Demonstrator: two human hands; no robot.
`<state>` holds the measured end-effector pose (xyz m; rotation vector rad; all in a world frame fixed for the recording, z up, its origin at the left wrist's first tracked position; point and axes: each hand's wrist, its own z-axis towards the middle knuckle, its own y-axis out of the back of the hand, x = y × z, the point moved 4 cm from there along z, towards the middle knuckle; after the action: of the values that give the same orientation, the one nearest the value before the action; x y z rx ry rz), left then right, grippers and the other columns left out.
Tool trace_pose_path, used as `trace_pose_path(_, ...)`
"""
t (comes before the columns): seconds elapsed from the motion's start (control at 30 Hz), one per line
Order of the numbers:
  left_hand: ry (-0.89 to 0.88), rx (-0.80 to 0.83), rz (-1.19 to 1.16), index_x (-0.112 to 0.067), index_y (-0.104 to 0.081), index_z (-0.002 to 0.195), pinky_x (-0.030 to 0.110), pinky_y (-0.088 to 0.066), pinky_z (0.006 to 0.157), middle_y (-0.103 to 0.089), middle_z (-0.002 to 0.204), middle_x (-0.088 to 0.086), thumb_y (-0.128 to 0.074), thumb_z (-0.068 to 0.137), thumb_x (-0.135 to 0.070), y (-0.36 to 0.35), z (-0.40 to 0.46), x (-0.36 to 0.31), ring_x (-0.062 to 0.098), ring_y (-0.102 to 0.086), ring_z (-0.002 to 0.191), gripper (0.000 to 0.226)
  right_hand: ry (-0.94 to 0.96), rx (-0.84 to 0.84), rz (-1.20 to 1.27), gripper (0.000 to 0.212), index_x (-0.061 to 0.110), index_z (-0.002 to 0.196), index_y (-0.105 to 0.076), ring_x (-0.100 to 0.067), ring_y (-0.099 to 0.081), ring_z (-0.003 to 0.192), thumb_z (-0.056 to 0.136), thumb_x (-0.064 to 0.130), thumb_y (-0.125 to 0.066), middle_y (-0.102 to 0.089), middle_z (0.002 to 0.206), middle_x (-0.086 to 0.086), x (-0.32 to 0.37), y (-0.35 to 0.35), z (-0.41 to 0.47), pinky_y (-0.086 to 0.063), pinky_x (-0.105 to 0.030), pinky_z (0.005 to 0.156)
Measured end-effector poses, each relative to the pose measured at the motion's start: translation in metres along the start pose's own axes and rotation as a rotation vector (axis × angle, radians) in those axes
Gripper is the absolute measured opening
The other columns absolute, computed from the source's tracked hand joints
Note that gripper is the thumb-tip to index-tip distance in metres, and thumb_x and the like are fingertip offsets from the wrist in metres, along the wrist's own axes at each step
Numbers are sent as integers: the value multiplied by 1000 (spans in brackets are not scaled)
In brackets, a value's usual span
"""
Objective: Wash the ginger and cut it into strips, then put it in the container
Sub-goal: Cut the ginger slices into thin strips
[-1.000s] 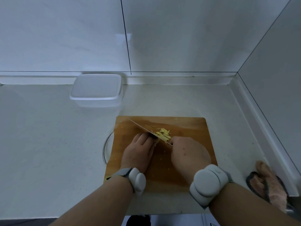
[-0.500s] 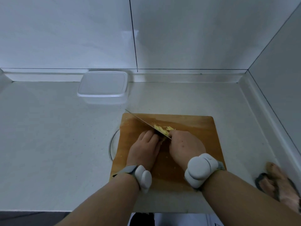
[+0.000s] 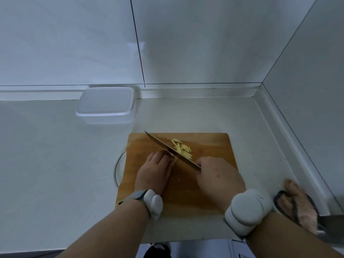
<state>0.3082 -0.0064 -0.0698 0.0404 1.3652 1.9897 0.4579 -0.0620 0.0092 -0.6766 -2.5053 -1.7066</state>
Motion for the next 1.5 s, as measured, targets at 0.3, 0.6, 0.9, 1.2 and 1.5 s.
trace_pose_path(0.3,-9,-29,13,-16,-71,95,27,-51,61,-66,100,1,-48,91,-32,0,0,1,20,-59,89,28,0,29,-96,20,23,108,-65,-15,-63,72,98,20,-48,-64,84,2,7,-4,7,-58,-31,73)
trace_pose_path(0.6,-29,-53,-19,-16,-70,97,25,-51,61,-65,97,1,-52,91,-28,1,-1,-1,19,-56,88,22,28,44,-132,23,19,110,-65,-19,-63,74,98,13,-46,-65,88,-2,22,-14,28,-57,-33,72)
trace_pose_path(0.9,-22,-47,-36,-14,-69,93,28,-53,60,-64,98,3,-50,91,-28,-1,0,1,18,-53,93,24,86,48,-89,25,15,102,-66,-19,-56,65,98,9,-43,-65,86,-5,34,-16,53,-45,-28,57)
trace_pose_path(1.2,29,-82,-66,-13,-68,92,26,-51,72,-63,99,2,-53,90,-33,2,0,4,19,-56,94,25,33,42,-72,22,18,104,-67,-20,-64,71,97,12,-47,-65,84,-2,13,-16,40,-57,-33,66)
trace_pose_path(1.5,-8,-49,-67,-15,-70,92,28,-54,65,-66,98,0,-53,91,-33,-2,-2,4,19,-57,93,25,-8,97,42,23,18,111,-65,-19,-64,72,98,14,-47,-65,85,-1,6,-17,28,-53,-29,64)
